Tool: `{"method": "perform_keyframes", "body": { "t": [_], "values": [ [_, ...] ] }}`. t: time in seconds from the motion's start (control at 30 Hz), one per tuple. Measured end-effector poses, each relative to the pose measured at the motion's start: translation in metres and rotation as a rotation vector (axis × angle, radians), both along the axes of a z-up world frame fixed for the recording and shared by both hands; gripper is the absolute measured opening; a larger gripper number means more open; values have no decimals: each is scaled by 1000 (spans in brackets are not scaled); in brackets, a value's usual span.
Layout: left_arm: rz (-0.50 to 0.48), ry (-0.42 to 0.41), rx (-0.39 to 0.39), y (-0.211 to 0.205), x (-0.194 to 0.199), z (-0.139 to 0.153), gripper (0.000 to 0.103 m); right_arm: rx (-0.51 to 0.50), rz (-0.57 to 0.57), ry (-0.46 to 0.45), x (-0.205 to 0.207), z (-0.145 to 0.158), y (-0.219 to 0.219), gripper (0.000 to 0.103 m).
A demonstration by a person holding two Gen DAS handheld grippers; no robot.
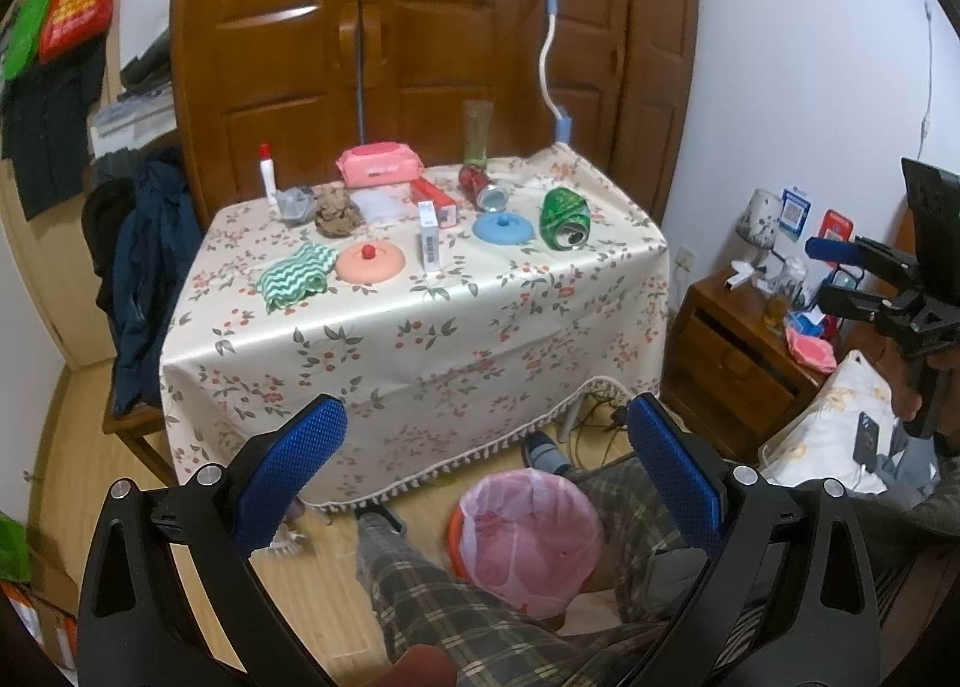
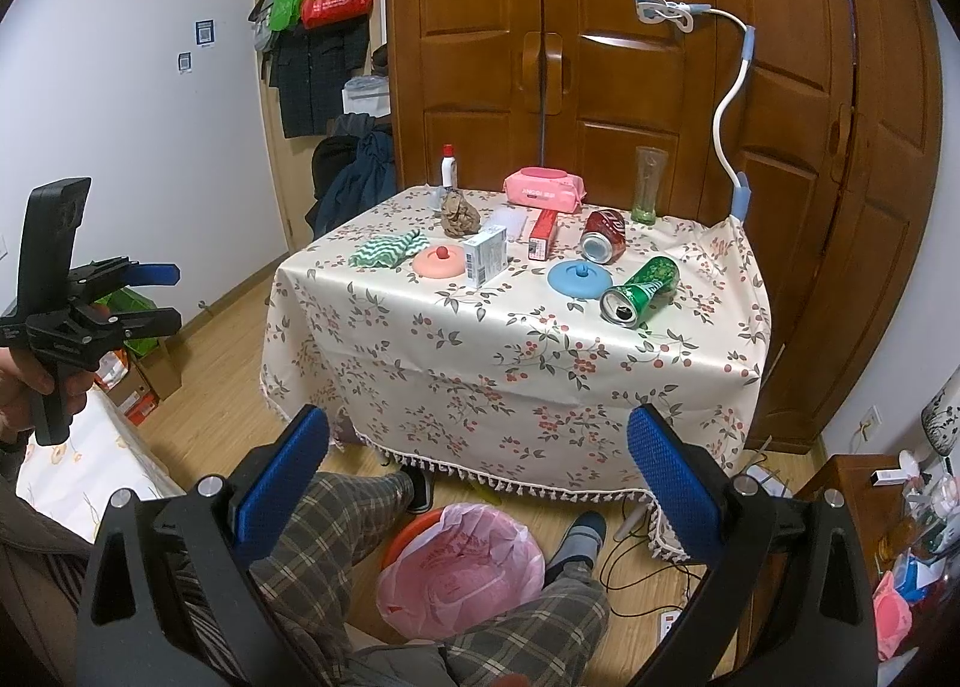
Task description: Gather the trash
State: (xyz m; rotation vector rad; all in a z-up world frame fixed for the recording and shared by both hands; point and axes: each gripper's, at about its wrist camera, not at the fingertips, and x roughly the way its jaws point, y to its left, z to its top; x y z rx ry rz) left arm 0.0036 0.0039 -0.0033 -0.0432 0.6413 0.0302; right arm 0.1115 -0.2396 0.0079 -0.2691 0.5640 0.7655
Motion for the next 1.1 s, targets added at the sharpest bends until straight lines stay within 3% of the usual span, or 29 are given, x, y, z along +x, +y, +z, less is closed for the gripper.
{"method": "perform_keyframes", "body": {
  "t": [1.1],
  "values": [
    [-17,2,24,-11,6,1,97,12,-3,14,3,-4,0,98]
  ]
}}
